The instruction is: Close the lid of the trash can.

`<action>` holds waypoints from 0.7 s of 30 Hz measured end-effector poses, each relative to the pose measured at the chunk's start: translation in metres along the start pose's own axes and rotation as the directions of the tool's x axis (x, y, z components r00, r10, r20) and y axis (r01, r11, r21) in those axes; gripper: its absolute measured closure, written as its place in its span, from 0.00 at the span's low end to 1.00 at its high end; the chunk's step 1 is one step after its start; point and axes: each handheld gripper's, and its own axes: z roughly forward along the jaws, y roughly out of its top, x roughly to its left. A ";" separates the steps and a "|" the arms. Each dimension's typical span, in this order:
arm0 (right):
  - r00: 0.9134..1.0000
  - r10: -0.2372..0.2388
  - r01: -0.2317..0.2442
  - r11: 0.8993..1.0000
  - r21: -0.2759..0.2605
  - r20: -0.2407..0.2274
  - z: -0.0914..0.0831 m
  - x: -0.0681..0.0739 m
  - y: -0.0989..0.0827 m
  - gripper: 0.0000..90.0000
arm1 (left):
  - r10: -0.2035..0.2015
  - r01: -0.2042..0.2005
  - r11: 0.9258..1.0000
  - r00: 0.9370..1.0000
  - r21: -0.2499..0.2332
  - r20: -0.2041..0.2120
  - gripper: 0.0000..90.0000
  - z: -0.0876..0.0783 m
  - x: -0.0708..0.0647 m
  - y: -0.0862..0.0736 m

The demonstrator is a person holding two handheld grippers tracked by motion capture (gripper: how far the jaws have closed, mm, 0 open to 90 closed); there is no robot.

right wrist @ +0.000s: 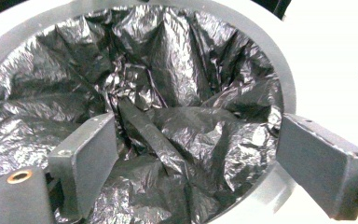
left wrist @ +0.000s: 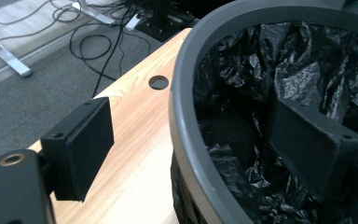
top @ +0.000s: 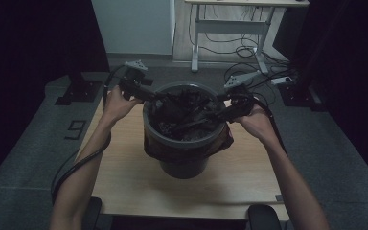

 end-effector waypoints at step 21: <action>0.999 0.017 -0.017 1.000 -0.006 0.043 -0.035 -0.009 -0.016 0.13 | -0.015 0.013 0.999 0.999 -0.051 -0.052 0.00 -0.048 -0.003 -0.025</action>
